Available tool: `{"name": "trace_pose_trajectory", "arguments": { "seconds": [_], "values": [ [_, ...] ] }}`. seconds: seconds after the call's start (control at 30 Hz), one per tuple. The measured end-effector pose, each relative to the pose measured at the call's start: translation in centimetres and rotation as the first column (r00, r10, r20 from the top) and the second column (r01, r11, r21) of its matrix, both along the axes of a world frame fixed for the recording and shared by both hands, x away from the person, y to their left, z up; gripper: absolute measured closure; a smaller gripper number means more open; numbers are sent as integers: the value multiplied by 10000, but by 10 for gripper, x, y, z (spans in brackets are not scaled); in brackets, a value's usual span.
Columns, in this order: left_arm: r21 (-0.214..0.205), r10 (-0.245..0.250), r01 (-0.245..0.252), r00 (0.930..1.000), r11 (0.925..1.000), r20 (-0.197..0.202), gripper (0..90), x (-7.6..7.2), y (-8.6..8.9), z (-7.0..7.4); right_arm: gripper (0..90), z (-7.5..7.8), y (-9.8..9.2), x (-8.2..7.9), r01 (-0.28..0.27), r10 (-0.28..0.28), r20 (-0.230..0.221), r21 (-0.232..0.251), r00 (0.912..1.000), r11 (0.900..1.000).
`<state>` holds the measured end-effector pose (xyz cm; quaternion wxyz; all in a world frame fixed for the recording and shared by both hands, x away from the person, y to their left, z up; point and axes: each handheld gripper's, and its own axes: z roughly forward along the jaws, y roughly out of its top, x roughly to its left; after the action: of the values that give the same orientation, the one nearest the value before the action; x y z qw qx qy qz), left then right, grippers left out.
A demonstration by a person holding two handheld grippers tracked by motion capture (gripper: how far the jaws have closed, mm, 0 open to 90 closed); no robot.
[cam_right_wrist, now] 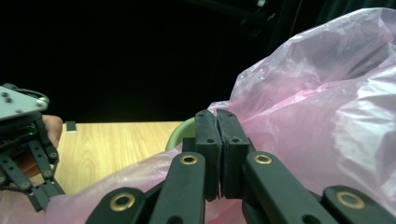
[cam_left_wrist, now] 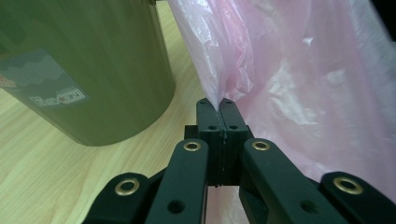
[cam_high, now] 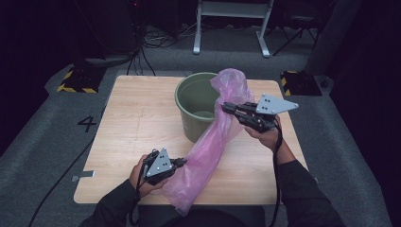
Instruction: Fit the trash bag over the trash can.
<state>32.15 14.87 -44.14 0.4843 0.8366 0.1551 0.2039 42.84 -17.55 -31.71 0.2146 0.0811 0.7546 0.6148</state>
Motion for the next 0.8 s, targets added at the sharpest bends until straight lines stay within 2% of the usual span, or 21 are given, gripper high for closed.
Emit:
{"name": "trace_pose_trajectory", "arguments": {
  "seconds": [0.1, 0.13, 0.17, 0.2, 0.23, 0.3, 0.33, 0.4, 0.43, 0.47, 0.5, 0.6, 0.63, 0.7, 0.73, 0.8],
  "values": [
    [-105, -75, 76, 9999, 9999, 128, 898, -1, 1, 4, 895, 11, 10, 12, 20, -26, -339, -178, 9994, 9998],
    [-150, -66, 68, 9998, 9999, 175, 898, -2, 1, 5, 894, 14, 12, 13, 46, -55, -388, -227, 9992, 9997],
    [-228, -57, 62, 9997, 9997, 222, 898, -3, 2, 7, 893, 20, 19, 13, 32, -48, -321, -499, 9995, 9987],
    [-228, -57, 62, 9997, 9997, 222, 898, -3, 2, 7, 893, 20, 19, 13, 32, -48, -321, -499, 9995, 9987],
    [-332, -39, 47, 9997, 9994, 244, 898, -3, 3, 8, 876, 22, 22, 10, 243, -259, -195, -780, 9995, 9967],
    [-352, 29, -18, 9995, 9994, 307, 898, -3, 6, 10, 842, 22, 23, 10, 448, -463, -141, -944, 9988, 9945],
    [-428, 92, -79, 9995, 9991, 302, 899, -3, 7, 11, 815, 18, 16, 9, 932, -955, -199, -938, 9952, 9912],
    [-475, 153, -139, 9995, 9988, 288, 899, -2, 8, 11, 804, 16, 12, 9, 1104, -1129, -218, -919, 9934, 9896],
    [-464, 181, -167, 9994, 9988, 302, 899, -2, 8, 12, 695, 11, 5, 10, 1595, -1629, -314, -915, 9861, 9829],
    [-482, 229, -215, 9993, 9986, 287, 899, -2, 8, 12, 652, 8, 2, 11, 1846, -1888, -413, -897, 9811, 9787],
    [-506, 255, -240, 9993, 9984, 291, 899, -1, 8, 12, 619, 6, -3, 13, 2063, -2118, -570, -907, 9756, 9743],
    [-532, 338, -321, 9989, 9981, 325, 900, 1, 8, 13, 416, 2, -14, 15, 2463, -2518, -792, -725, 9645, 9665],
    [-533, 298, -284, 9992, 9982, 253, 900, 1, 9, 14, 317, 2, -22, 14, 2793, -2839, -890, -610, 9547, 9583],
    [-519, 314, -301, 9992, 9982, 231, 900, 2, 9, 14, 300, 2, -26, 12, 2812, -2854, -867, -573, 9545, 9579],
    [-523, 241, -232, 9996, 9984, 172, 900, 3, 9, 14, 264, 4, -35, 8, 2959, -2985, -723, -438, 9517, 9542],
    [-449, 188, -184, 9998, 9988, 75, 900, 3, 8, 12, 263, 4, -38, 6, 2969, -2987, -694, -353, 9518, 9543]
  ]
}}
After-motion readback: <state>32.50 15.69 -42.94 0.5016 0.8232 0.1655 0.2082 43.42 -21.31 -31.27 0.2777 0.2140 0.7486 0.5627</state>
